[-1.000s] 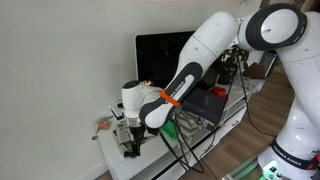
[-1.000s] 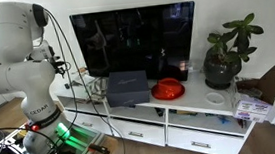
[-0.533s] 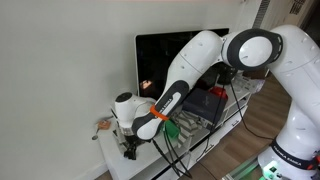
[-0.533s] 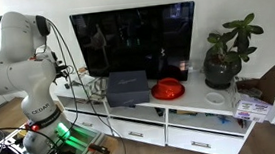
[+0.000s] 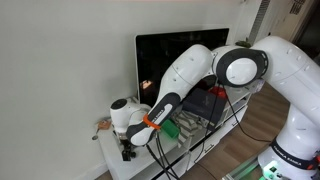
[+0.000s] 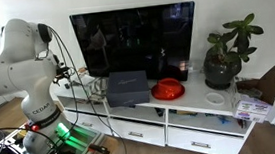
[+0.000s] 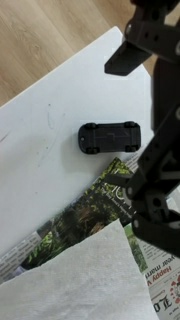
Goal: Pick up the upside down laying toy car on the far left of the television stand and place it in the green storage box
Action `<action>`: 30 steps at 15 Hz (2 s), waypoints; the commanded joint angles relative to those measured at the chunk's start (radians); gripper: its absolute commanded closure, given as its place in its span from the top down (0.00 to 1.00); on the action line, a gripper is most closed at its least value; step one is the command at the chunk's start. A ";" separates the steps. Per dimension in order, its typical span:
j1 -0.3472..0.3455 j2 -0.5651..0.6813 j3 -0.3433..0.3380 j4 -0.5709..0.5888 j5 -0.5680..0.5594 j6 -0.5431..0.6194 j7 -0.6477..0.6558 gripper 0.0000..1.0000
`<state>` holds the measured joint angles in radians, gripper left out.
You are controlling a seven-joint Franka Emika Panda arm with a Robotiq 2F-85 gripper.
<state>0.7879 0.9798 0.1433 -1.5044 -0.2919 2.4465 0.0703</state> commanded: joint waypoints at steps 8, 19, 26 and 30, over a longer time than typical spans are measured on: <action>0.041 0.138 -0.041 0.164 0.000 0.012 0.013 0.59; 0.021 0.042 -0.046 0.076 0.015 -0.001 0.044 0.11; 0.003 -0.223 -0.063 -0.243 0.026 0.031 0.195 0.11; -0.008 -0.352 -0.073 -0.429 0.004 0.114 0.244 0.11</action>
<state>0.7872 0.7600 0.0796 -1.7411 -0.2837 2.4870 0.2693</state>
